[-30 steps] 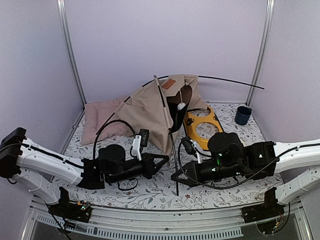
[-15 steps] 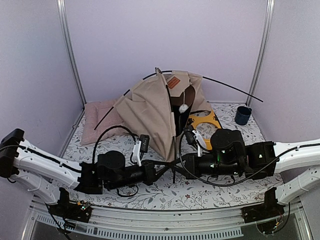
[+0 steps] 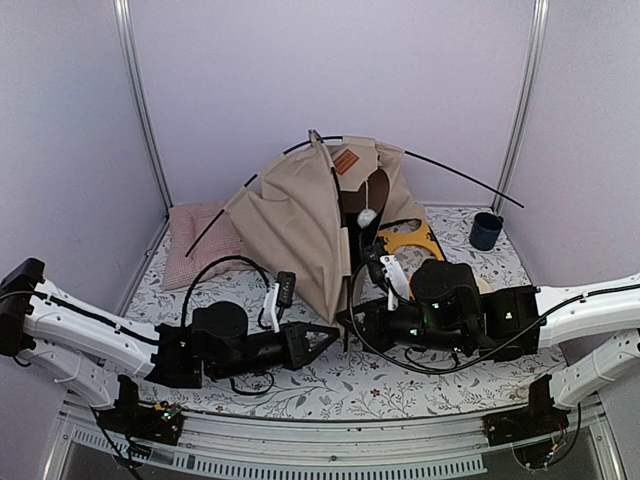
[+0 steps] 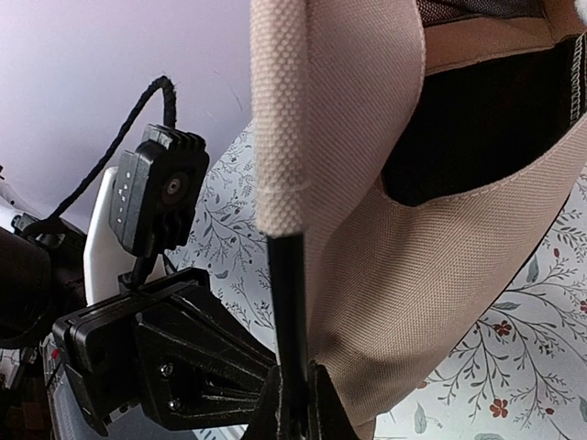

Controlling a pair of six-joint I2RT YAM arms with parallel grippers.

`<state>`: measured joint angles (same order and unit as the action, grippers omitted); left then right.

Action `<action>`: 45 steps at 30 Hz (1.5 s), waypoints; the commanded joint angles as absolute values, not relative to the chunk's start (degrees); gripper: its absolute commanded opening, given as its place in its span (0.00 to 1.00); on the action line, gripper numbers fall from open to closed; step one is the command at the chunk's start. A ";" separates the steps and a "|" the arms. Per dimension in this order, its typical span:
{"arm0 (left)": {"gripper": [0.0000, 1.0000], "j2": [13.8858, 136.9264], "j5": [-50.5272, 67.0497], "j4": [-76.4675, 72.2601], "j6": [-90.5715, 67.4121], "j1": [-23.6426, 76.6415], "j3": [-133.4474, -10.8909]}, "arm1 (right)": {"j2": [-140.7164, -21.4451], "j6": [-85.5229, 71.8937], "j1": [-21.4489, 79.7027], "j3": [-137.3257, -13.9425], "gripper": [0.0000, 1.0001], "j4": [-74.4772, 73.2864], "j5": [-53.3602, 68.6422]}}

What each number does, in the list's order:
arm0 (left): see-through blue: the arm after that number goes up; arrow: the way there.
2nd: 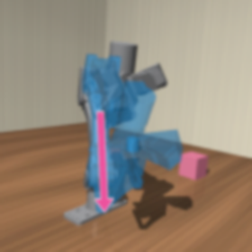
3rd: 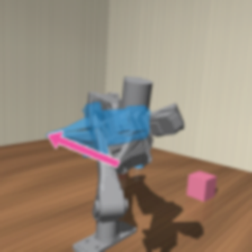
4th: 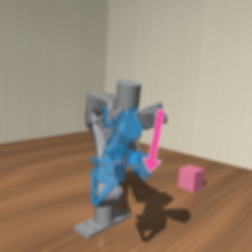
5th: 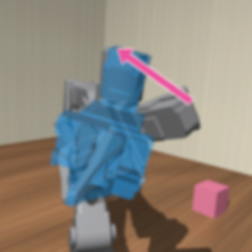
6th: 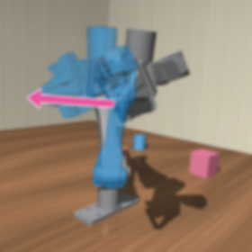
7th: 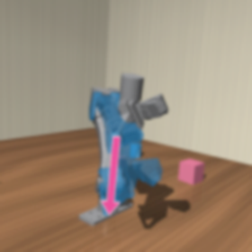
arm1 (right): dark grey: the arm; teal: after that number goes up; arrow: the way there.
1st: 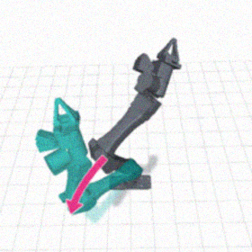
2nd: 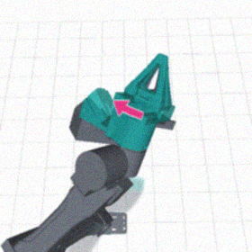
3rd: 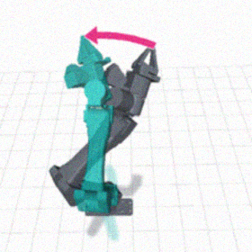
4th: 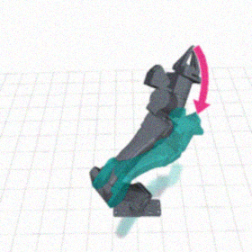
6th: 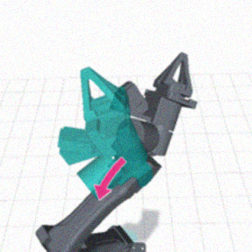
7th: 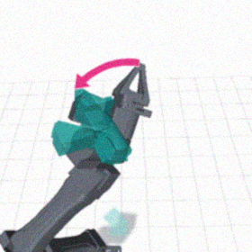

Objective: Set up the pet tent

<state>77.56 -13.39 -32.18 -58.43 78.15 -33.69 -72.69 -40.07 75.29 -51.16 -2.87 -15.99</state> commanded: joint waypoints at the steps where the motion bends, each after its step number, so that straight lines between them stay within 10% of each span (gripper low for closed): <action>1: 0.00 78.26 -3.70 -23.66 -59.93 82.13 -32.30 | -71.94 -37.64 72.20 -55.54 0.00 8.17 -27.69; 45: 0.00 75.31 -0.45 -19.93 -64.87 81.45 -35.24 | -75.83 -34.03 70.73 -53.81 0.00 9.14 -27.59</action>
<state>75.94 -11.62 -25.30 -61.30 78.17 -34.89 -76.31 -34.44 74.19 -52.14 -1.54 -17.74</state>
